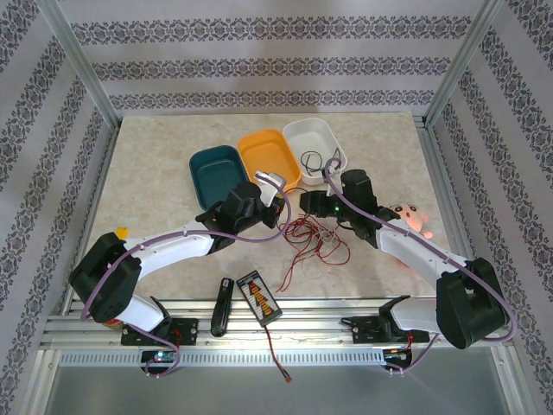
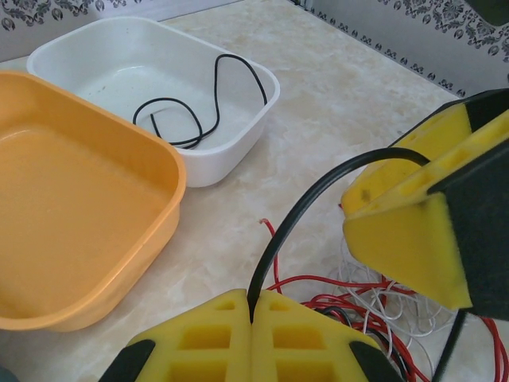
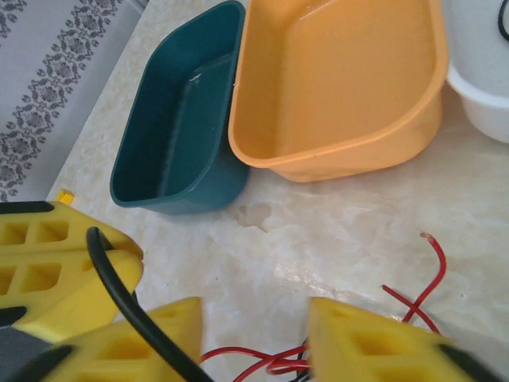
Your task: Untangle the cables
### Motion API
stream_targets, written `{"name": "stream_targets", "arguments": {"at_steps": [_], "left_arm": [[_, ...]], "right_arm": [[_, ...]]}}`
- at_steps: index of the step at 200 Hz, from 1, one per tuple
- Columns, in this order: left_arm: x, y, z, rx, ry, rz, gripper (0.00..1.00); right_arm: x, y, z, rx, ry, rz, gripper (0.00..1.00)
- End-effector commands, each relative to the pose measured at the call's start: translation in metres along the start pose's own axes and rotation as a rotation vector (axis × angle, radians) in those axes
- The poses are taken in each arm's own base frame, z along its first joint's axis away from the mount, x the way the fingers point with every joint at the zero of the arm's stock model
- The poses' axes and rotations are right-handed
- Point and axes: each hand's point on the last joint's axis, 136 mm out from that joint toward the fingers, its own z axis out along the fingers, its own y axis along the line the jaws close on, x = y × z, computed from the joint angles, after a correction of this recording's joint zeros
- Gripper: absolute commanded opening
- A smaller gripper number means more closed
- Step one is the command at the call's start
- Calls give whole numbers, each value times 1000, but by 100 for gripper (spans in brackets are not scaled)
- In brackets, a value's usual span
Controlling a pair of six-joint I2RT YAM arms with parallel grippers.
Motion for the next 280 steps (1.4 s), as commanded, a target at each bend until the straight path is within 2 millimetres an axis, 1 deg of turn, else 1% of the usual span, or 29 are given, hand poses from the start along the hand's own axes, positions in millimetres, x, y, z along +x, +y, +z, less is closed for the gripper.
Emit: {"name": "stream_targets", "arguments": {"at_steps": [1,10,17,27,34,53,59,65,69,75,83,87,91,93,114,129,167,191,222,256,280], "left_arm": [[-9,-10,1,33,-38,-3,0],[-10,-10,1,32,-40,-8,2],[-9,-9,1,27,-41,-14,3],[-10,-8,1,20,-44,-21,6],[-9,-7,1,15,-44,-29,10],[-9,-5,1,4,-45,-41,13],[-9,-4,1,-1,-45,-47,15],[-9,-3,1,-7,-47,-53,21],[-10,-2,0,-8,-48,-56,28],[-10,-2,-1,-8,-50,-62,45],[-11,-2,-2,-7,-51,-69,75],[-11,-2,-3,-5,-53,-73,87],[-12,-2,-4,-6,-54,-77,97],[-12,-3,-5,-5,-54,-79,100],[-16,-2,-13,-5,-76,-99,99],[-22,-1,-23,-9,-109,-112,99],[-24,9,-48,-53,-156,-158,99],[-18,13,-59,-62,-174,-173,99],[-5,13,-56,-58,-152,-189,99],[-2,-8,-43,62,-126,-161,100],[-2,-19,-35,124,-121,-151,100]], "right_arm": [[-17,15,-1,-12,-52,-37,18],[-20,15,-3,0,-61,-41,6],[-24,15,-5,11,-74,-43,0],[-28,14,-9,31,-88,-43,0],[-31,14,-13,37,-102,-44,0],[-39,14,-22,59,-134,-46,0],[-42,15,-25,62,-140,-48,0],[-44,15,-28,64,-147,-49,0],[-45,16,-29,66,-150,-52,0],[-47,16,-32,71,-158,-54,0],[-51,16,-35,80,-169,-58,0],[-51,16,-37,86,-173,-57,0],[-53,16,-38,91,-178,-61,0],[-54,16,-39,93,-182,-62,0],[-64,12,-47,139,-215,-58,0],[-70,11,-52,161,-219,-59,0],[-91,24,-68,180,-249,-100,0],[-110,41,-85,167,-289,-122,0],[-124,63,-110,147,-336,-157,0],[-132,83,-140,117,-389,-172,0],[-136,97,-161,98,-416,-196,0]]}}
